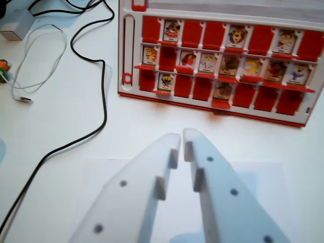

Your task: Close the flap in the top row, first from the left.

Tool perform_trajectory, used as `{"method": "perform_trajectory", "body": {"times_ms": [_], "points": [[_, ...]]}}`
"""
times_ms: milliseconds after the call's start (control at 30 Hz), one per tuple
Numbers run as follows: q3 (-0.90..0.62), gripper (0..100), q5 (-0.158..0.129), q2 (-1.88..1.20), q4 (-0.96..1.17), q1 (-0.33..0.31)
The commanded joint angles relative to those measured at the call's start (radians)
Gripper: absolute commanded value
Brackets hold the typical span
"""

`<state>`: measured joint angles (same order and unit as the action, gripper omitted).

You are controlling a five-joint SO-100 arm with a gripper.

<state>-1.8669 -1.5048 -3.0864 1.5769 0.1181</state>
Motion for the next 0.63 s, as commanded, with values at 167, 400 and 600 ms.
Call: {"method": "perform_trajectory", "body": {"times_ms": [167,400,600], "points": [[0.006,0,-0.060,-0.186,0.135,-0.143],[-0.018,0,-0.064,-0.186,0.135,-0.192],[-0.026,0,-0.080,-0.186,0.126,-0.192]]}}
